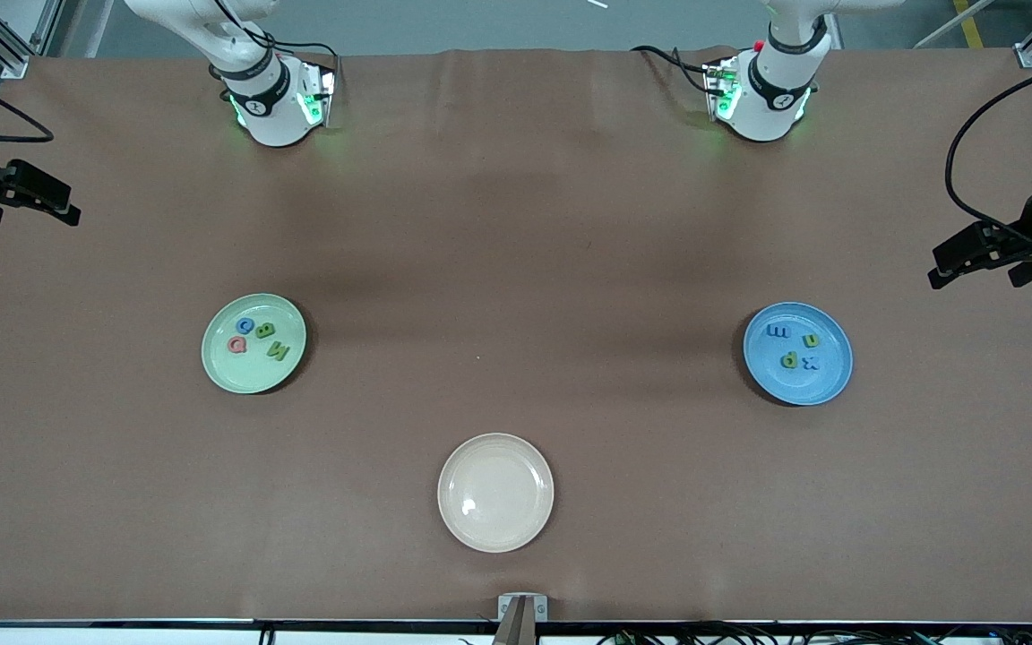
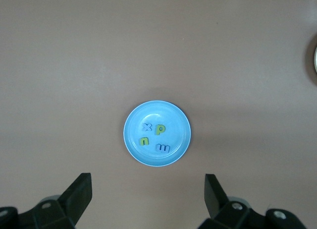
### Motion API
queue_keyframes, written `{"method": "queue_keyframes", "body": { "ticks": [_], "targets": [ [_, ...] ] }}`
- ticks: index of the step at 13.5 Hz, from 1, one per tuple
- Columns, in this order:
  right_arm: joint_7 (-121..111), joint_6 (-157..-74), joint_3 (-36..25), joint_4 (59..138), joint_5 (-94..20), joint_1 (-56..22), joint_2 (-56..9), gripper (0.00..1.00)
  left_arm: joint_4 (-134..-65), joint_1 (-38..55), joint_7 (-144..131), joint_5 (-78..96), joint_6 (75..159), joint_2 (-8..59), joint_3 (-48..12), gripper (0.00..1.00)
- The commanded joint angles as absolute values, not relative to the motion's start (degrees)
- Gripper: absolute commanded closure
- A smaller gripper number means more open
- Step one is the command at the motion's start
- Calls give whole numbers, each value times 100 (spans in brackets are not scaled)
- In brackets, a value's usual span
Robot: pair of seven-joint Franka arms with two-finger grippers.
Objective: Sort upper and lower case letters into plates
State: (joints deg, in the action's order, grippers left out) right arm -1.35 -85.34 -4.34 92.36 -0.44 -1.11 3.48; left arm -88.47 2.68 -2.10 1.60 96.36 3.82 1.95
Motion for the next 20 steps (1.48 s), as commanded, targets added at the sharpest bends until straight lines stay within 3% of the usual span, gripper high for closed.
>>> {"method": "queue_keyframes", "body": {
  "ticks": [1,3,7,12,17,20],
  "targets": [
    [-79,-8525,-404,9360,-18,-88,501,0,-8684,246,-158,176,9414,378,193,0],
    [-79,-8499,-413,9352,-18,-88,501,0,-8745,229,-158,193,9247,125,185,0],
    [-88,-8499,-413,9360,-18,-79,501,0,-9509,237,-158,211,9553,-526,167,0],
    [-88,-8499,-422,9352,-18,-79,492,0,-9291,211,-132,185,9501,-501,185,0],
    [-97,-8499,-413,9360,-18,-79,492,0,-8991,237,-149,167,8676,-492,176,0],
    [-97,-8490,-413,9360,-18,-79,492,0,-9035,246,-158,176,8596,-449,150,0]
  ]
}}
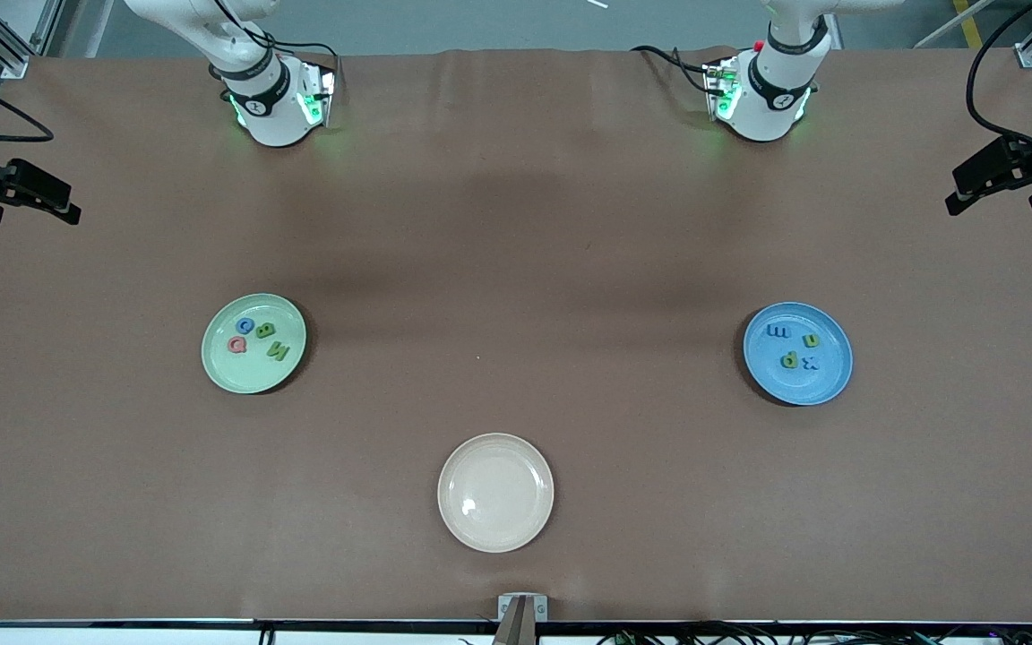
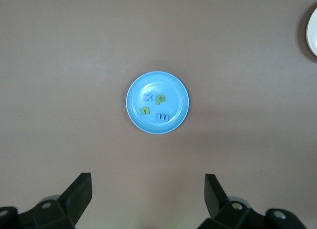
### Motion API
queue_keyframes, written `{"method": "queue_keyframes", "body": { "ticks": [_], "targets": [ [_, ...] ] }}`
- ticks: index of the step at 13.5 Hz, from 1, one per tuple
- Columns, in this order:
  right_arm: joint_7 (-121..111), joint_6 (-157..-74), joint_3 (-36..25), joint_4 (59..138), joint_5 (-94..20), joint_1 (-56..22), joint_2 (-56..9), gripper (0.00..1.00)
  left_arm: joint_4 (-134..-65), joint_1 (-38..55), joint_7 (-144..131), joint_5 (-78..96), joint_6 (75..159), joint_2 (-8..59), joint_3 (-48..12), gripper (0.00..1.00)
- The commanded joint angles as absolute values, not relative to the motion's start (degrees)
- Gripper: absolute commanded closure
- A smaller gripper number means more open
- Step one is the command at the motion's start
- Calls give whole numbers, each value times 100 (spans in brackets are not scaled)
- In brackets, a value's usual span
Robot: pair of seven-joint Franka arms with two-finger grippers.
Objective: Sort upper and lower case letters into plates
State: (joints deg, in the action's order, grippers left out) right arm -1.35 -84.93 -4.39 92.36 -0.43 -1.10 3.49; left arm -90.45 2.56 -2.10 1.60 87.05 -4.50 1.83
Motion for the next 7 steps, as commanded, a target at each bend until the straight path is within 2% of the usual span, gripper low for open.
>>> {"method": "queue_keyframes", "body": {
  "ticks": [1,7],
  "targets": [
    [-97,-8482,-422,9360,-18,-79,492,0,-9035,246,-158,176,8596,-413,149,0],
    [-70,-8455,-422,9360,-18,-79,483,0,-9000,220,-115,176,8596,-281,149,0]
  ]
}}
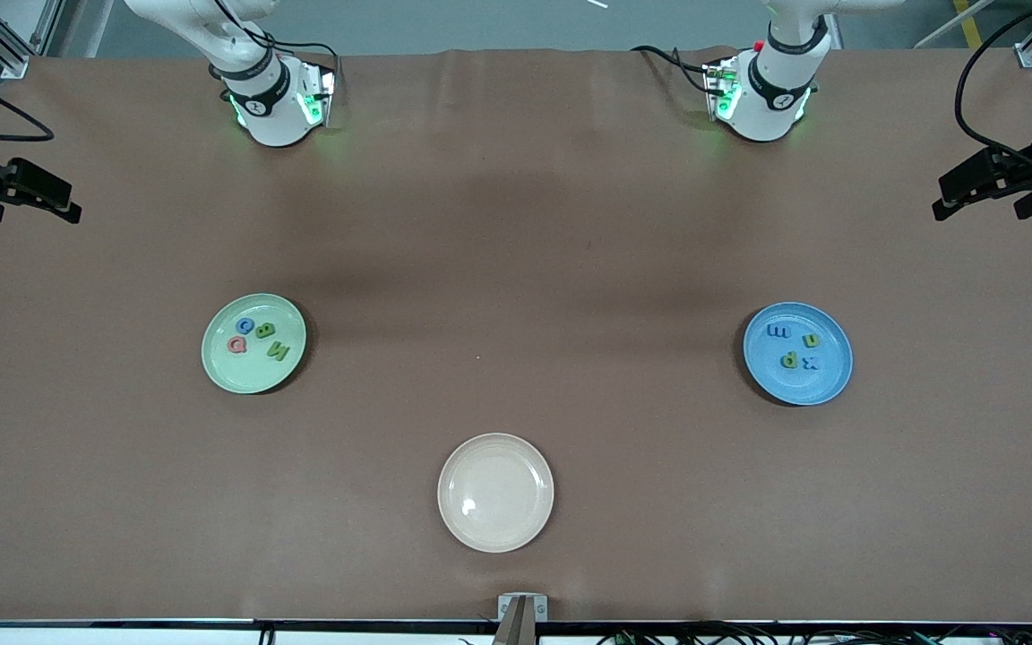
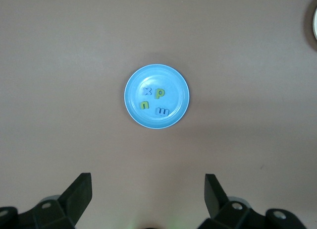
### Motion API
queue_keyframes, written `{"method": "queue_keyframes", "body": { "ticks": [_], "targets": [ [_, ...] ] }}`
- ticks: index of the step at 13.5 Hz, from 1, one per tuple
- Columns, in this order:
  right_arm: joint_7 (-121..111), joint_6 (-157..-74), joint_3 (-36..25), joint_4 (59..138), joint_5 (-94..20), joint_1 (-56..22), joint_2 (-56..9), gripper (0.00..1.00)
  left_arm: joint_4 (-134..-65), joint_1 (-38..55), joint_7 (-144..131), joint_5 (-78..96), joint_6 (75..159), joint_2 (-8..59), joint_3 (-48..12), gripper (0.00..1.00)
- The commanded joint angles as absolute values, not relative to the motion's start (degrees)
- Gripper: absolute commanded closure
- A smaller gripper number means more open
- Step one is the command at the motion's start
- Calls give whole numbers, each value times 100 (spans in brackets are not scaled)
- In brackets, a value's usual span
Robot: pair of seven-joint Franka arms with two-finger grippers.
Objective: Sort upper and lower case letters into plates
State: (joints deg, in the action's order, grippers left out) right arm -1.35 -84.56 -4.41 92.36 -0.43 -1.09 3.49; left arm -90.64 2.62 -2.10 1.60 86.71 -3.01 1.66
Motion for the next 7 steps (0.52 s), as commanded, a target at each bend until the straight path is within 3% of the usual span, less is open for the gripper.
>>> {"method": "queue_keyframes", "body": {
  "ticks": [1,7],
  "targets": [
    [-70,-8464,-422,9360,-18,-79,483,0,-9000,220,-106,176,8604,-281,149,0],
    [-105,-8666,-413,9334,-79,-105,483,0,-9009,220,-105,167,8604,-281,149,0]
  ]
}}
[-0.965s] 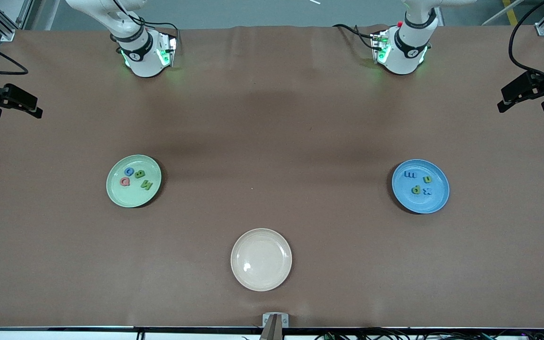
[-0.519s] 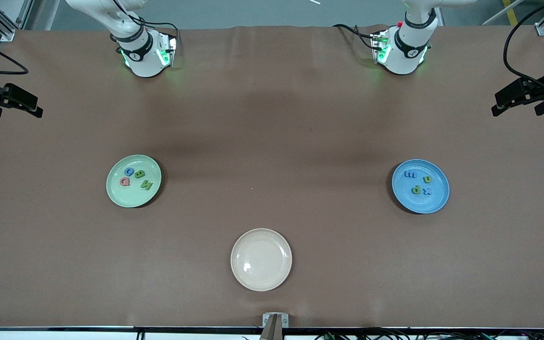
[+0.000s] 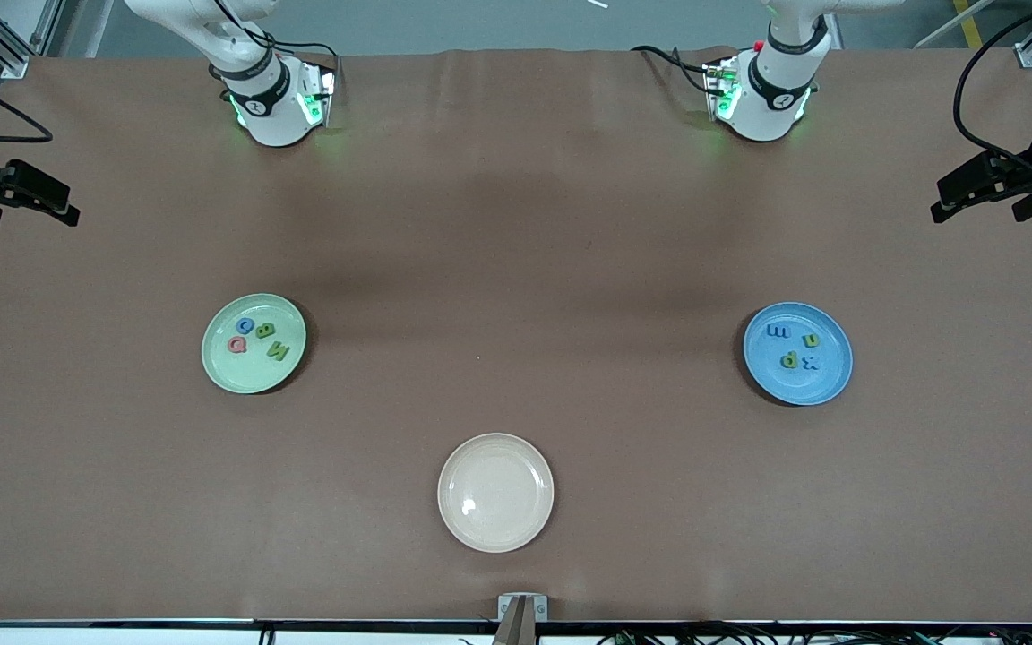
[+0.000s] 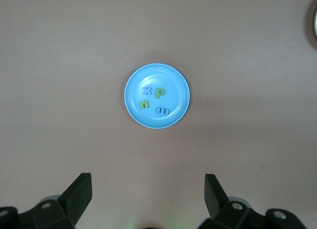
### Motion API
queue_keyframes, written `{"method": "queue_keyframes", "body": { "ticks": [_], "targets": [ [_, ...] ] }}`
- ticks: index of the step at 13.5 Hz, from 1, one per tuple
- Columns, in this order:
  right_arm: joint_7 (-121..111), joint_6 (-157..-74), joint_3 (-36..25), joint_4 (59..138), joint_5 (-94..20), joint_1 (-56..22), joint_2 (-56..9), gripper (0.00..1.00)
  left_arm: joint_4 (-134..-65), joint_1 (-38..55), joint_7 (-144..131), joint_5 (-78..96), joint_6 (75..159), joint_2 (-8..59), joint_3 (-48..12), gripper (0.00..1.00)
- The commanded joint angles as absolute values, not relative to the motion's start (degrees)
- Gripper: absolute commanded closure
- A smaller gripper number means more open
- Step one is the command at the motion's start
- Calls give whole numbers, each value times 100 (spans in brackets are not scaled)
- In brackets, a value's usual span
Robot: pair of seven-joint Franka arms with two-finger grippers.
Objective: Sort upper and lower case letters into plates
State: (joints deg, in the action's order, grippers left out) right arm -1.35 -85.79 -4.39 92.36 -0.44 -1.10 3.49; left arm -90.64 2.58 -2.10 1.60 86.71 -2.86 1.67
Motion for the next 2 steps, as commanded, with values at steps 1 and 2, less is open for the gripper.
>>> {"method": "queue_keyframes", "body": {
  "ticks": [1,2],
  "targets": [
    [-114,-8683,-404,9334,-53,-114,483,0,-9009,220,-105,167,8604,-281,149,0],
    [-114,-8684,-396,9334,-44,-114,483,0,-9009,220,-105,167,8604,-281,149,0]
  ]
}}
